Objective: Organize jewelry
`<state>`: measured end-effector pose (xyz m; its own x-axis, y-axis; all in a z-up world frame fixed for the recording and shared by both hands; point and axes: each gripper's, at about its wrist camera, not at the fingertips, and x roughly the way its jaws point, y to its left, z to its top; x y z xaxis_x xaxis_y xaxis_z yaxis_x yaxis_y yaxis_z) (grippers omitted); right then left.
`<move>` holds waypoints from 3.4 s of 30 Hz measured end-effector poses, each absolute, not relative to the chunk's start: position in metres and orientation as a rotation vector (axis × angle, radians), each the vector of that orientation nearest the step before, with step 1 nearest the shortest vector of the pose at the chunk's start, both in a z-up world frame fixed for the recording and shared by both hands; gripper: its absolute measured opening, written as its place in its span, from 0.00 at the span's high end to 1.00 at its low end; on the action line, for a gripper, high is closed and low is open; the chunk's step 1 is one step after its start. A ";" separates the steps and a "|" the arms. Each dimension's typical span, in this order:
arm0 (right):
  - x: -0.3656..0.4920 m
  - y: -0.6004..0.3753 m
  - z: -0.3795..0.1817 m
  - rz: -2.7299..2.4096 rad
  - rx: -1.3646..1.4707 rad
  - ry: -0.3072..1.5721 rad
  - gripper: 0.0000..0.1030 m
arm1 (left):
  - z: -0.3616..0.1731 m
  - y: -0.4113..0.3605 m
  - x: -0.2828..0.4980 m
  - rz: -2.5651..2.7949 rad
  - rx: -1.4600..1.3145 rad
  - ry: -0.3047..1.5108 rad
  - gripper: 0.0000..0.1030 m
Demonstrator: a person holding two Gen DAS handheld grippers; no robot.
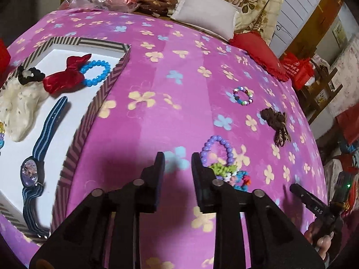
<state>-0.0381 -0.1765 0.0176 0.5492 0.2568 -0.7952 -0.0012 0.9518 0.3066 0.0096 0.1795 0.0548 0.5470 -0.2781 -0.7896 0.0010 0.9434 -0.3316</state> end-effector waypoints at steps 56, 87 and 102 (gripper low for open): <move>-0.094 -0.174 0.075 0.127 0.172 0.856 0.31 | 0.145 0.106 -0.039 -0.436 -0.065 0.873 0.92; -0.016 0.042 0.019 0.459 -0.257 1.043 0.85 | 0.023 0.187 -0.019 -0.228 -0.194 1.056 0.92; -0.038 -0.053 0.031 0.282 -0.062 1.065 0.87 | 0.019 0.171 -0.024 -0.277 -0.151 1.074 0.92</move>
